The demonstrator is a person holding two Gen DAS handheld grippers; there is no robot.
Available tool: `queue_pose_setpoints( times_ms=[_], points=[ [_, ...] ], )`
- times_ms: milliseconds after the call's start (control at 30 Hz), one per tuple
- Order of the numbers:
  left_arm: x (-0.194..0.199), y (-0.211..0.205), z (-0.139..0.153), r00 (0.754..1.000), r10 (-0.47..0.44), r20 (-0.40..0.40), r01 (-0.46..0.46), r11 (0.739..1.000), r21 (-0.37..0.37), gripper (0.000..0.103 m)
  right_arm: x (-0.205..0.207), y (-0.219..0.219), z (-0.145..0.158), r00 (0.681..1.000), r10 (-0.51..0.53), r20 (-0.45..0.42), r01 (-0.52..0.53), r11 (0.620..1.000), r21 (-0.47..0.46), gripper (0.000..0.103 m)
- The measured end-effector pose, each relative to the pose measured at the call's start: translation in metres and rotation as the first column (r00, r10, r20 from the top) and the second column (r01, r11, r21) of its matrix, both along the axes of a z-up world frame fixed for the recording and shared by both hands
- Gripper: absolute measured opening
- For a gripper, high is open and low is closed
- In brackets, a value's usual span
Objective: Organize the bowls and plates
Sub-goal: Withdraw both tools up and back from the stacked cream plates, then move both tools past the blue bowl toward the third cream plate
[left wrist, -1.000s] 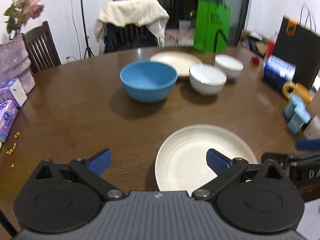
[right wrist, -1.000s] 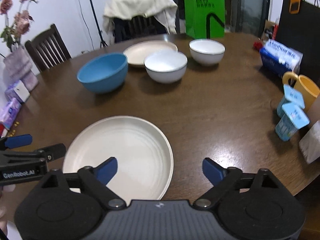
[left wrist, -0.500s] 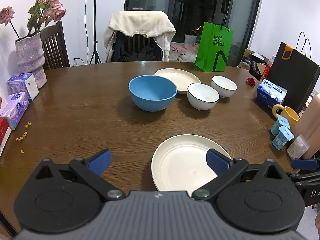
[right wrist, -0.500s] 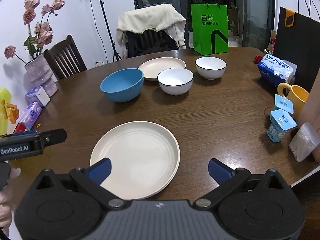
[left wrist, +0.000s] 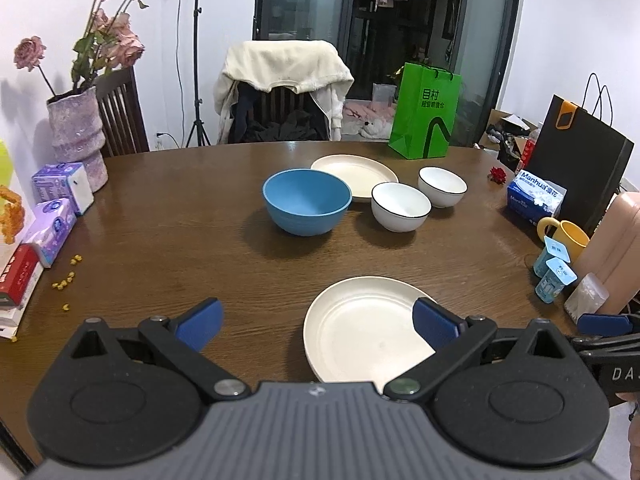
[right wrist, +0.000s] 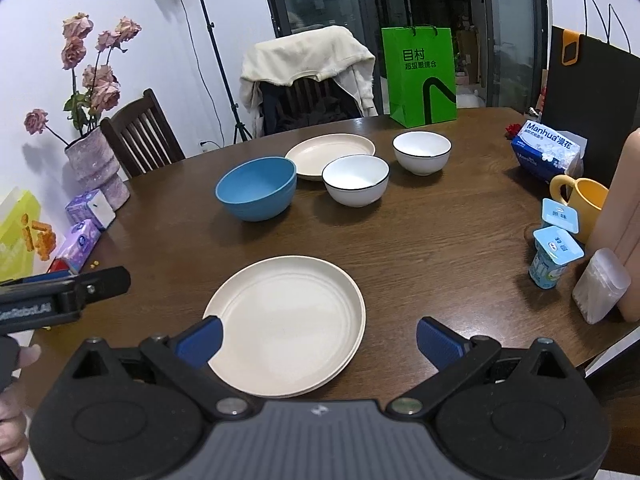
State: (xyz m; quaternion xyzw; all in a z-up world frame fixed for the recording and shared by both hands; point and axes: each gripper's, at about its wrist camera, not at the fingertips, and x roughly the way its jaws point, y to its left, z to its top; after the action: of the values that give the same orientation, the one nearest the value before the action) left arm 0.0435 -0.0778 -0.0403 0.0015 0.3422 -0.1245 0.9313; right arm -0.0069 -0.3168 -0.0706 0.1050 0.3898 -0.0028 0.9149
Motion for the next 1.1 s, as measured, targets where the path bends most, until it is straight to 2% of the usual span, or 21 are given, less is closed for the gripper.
queue_pose_setpoints(
  times_ms=[267,533,767,1100],
  points=[
    [-0.015,0.009,0.009,0.999,0.046,-0.002,-0.046,0.999,0.005,0.103,-0.009,0.000,0.004,1.000,-0.021,-0.002,0.021,1.000,0.009,0.103],
    [-0.011,0.018,0.020,0.998,0.057,0.006,-0.057,0.998,0.004,0.103,-0.006,0.002,0.009,1.000,-0.023,-0.010,0.023,0.999,0.024,0.103],
    [0.015,0.028,0.027,0.999,0.049,0.001,-0.049,0.999,0.002,0.103,0.013,0.005,0.013,0.999,-0.032,-0.014,0.033,0.999,0.029,0.103],
    [0.063,0.048,0.030,1.000,0.012,-0.012,-0.013,1.000,-0.011,0.103,0.060,0.012,0.019,0.997,-0.073,-0.038,0.073,0.997,0.012,0.103]
  ],
)
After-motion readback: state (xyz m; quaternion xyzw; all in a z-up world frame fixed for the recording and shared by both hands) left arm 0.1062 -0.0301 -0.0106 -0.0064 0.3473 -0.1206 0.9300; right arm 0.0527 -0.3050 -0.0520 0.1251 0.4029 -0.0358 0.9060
